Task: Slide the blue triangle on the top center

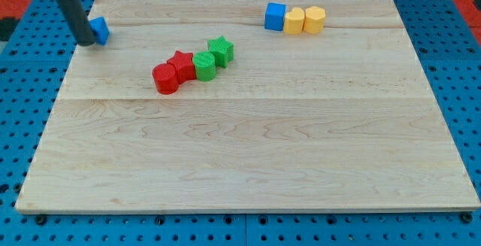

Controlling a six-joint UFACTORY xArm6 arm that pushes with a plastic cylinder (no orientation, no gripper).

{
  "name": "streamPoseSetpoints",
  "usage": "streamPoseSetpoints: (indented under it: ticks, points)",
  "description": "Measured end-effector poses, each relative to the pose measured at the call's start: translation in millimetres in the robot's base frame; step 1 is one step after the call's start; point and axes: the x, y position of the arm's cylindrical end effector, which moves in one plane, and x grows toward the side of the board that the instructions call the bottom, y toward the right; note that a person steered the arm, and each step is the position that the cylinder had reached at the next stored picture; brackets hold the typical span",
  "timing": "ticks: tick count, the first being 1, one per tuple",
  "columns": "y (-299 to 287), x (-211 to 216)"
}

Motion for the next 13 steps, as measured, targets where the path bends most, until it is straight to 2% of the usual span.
streamPoseSetpoints:
  ticks: [1,3,4,5,8,9,10,11,13]
  points:
    - [-21,-13]
    - [80,-65]
    - [65,-78]
    - [100,-86]
    - [261,-78]
    - [239,-76]
    - [170,-84]
    - [191,-52]
    - [272,-48]
